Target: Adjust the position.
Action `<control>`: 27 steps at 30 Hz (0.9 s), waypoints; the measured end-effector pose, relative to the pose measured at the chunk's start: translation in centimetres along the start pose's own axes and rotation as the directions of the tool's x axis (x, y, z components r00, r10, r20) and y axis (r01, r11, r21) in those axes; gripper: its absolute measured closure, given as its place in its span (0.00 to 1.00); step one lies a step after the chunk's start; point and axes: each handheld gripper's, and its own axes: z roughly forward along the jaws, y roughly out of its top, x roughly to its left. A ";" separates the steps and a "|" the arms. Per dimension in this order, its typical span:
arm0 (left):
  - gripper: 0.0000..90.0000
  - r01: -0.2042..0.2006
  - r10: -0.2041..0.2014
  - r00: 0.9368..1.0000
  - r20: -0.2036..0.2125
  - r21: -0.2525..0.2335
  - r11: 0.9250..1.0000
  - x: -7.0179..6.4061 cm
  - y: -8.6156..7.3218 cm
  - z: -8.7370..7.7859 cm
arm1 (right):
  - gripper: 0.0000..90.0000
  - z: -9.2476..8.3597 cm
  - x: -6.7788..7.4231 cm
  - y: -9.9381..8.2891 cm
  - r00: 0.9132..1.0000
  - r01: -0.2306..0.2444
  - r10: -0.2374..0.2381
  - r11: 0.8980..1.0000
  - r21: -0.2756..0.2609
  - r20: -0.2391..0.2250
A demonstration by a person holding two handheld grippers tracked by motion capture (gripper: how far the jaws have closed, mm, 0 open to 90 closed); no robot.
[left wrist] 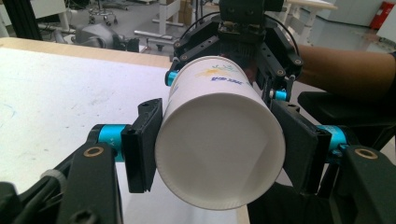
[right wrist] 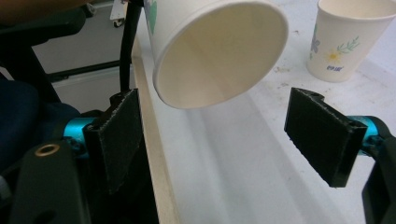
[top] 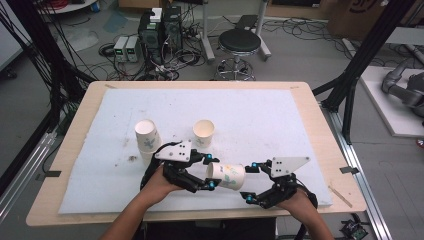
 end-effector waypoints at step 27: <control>0.41 0.031 -0.022 0.994 0.107 -0.083 0.996 -0.1 -1.0 0.9 | 0.34 0.1 0.0 -0.1 0.992 0.025 -0.041 0.991 -0.134 -0.118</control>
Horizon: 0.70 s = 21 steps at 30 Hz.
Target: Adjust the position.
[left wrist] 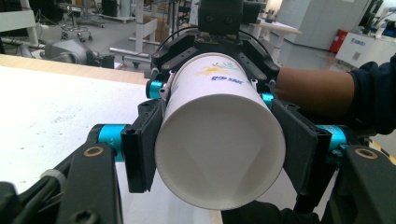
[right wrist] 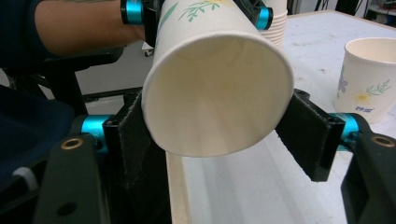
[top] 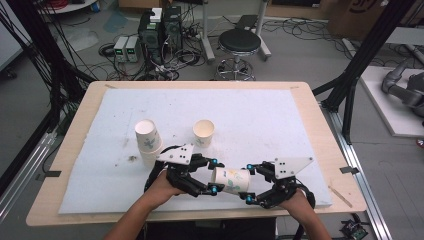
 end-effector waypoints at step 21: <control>0.14 -0.075 0.121 0.984 -0.131 0.314 0.947 -0.5 1.3 1.0 | 0.38 0.3 -0.4 1.7 0.998 -0.033 0.023 0.979 0.199 0.054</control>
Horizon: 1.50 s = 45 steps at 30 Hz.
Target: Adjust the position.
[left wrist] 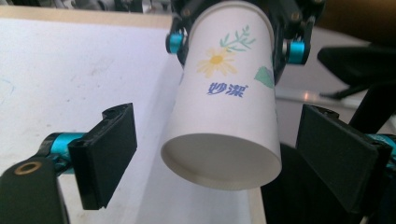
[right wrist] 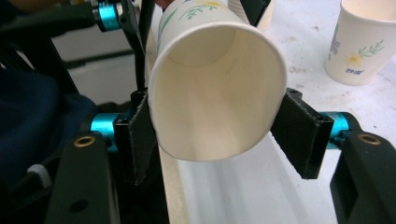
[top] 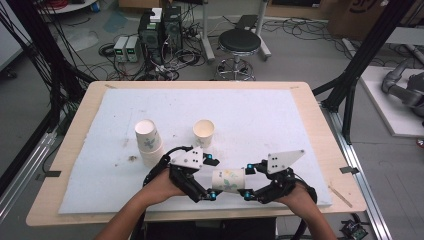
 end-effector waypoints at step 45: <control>0.28 -0.064 0.065 0.998 0.004 0.279 0.958 0.1 0.8 1.8 | 0.39 3.8 0.2 7.2 0.984 0.156 -0.181 0.857 0.492 0.003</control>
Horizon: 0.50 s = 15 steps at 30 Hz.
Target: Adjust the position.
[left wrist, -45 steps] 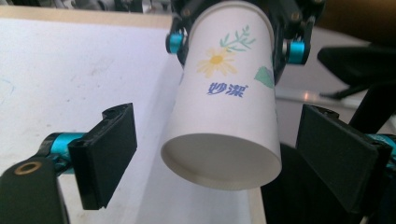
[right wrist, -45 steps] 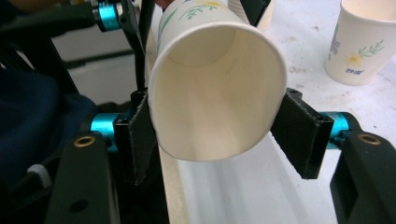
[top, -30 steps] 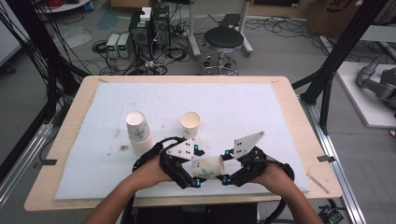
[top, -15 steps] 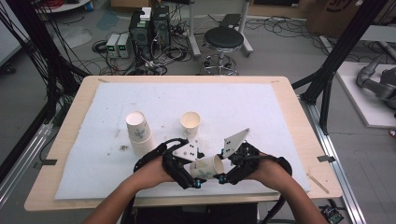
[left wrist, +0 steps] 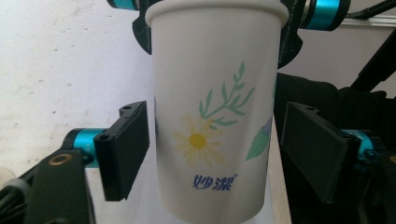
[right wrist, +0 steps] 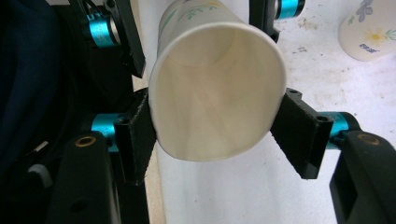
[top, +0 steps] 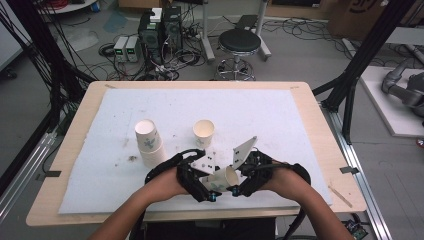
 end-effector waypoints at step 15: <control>0.40 0.005 -0.005 1.000 0.029 0.030 1.000 0.1 0.2 0.8 | 0.39 0.5 0.4 0.5 1.000 0.028 -0.028 0.997 0.071 -0.004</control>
